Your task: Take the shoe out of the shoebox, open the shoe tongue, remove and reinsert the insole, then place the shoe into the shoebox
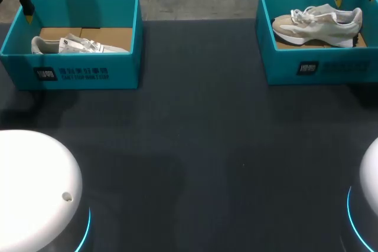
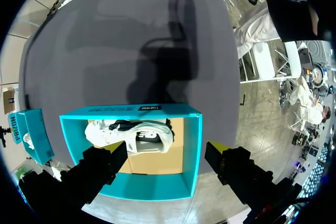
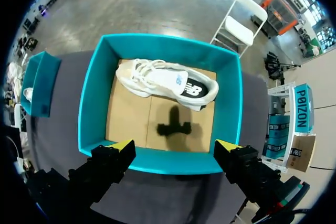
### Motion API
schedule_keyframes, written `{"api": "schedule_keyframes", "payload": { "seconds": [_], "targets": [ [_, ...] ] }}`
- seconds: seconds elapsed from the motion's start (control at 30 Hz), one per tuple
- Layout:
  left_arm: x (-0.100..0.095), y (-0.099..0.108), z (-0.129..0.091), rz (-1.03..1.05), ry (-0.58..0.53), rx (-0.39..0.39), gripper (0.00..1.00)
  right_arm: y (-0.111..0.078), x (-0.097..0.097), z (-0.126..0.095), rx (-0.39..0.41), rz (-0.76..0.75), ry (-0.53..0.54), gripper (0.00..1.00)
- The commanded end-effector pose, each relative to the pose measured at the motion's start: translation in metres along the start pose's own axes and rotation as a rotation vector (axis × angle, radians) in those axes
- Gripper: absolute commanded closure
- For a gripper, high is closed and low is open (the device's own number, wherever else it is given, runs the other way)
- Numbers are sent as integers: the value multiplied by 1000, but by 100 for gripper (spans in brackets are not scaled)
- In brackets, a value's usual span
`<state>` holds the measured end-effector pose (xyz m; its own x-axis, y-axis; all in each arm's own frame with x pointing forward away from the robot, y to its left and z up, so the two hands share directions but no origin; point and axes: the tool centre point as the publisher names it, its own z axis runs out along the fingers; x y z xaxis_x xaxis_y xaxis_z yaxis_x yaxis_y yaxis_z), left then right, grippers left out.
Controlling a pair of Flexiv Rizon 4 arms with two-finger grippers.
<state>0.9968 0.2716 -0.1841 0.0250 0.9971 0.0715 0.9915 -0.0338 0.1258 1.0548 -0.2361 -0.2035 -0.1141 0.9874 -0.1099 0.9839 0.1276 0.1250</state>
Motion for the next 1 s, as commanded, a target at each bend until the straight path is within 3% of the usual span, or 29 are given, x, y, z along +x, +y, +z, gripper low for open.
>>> {"api": "schedule_keyframes", "payload": {
  "seconds": [0.03, 0.27, 0.37, 0.8, 1.0],
  "targets": [
    [0, -1, 0, 0, 3, -1, 0, 6, 0, 0, 35, 0, 0, 0],
    [0, -1, 0, 0, 3, -1, 0, 6, 0, 0, 35, 0, 0, 0],
    [0, -1, 0, 0, 3, -1, 0, 15, -11, 4, 35, 24, -84, 0],
    [0, -1, 0, 0, 3, -1, 0, 41, -35, 38, 56, 80, -120, 0],
    [0, -1, 0, 0, 3, -1, 0, 43, -44, 56, 78, 100, -113, 0]
  ]
}}
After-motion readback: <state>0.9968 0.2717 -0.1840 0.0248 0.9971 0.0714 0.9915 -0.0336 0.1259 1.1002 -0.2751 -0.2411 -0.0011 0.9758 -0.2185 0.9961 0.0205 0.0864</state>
